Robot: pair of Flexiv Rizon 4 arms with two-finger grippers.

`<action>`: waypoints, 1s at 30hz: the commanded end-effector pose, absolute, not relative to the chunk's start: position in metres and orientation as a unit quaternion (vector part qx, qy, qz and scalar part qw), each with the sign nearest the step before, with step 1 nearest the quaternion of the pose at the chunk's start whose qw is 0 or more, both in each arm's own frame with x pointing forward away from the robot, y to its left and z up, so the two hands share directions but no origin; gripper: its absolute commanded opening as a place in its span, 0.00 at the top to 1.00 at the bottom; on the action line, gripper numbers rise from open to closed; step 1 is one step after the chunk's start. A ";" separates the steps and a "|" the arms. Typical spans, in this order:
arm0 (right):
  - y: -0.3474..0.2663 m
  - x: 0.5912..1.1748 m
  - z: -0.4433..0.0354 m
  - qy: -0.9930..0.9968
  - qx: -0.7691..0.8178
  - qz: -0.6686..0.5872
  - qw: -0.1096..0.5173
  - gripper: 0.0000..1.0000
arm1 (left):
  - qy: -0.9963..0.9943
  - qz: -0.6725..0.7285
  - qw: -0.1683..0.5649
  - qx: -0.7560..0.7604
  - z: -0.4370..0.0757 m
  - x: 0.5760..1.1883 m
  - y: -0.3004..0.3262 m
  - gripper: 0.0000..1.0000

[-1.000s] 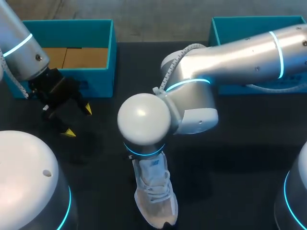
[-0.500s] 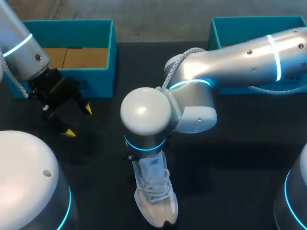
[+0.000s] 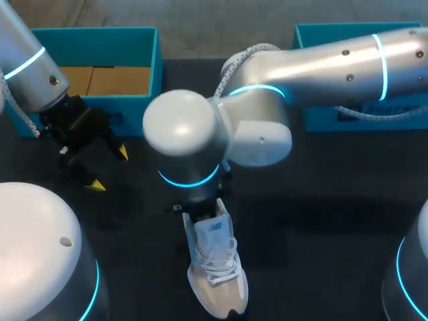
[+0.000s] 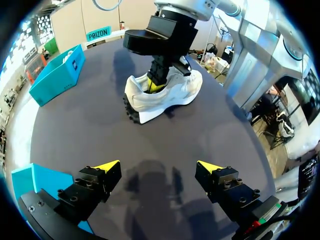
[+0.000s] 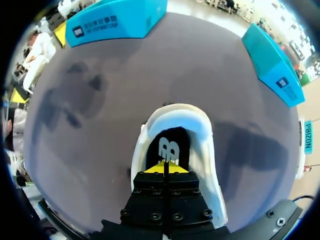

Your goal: Take the shoe out of the shoebox, open the shoe tongue, remove and reinsert the insole, then place the shoe into the shoebox

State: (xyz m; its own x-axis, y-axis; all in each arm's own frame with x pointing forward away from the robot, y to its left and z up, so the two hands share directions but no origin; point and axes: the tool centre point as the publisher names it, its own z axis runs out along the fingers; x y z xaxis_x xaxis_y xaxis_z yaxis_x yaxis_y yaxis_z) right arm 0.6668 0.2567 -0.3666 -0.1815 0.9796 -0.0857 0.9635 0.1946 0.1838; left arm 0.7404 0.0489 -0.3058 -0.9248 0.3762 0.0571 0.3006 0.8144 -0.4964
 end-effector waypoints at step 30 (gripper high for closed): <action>0.236 0.639 -0.357 0.739 0.667 -0.091 0.018 0.00 | -0.950 0.246 0.075 -0.178 -0.306 0.739 0.049 0.00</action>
State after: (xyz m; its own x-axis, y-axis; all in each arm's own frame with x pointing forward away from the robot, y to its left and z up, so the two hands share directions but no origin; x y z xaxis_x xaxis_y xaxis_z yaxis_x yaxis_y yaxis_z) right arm 0.6388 0.2389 -0.3538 -0.1111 0.9813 -0.1570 0.9897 0.0949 -0.1069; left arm 0.7405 0.0490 -0.3059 -0.9249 0.3760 0.0571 0.3005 0.8144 -0.4964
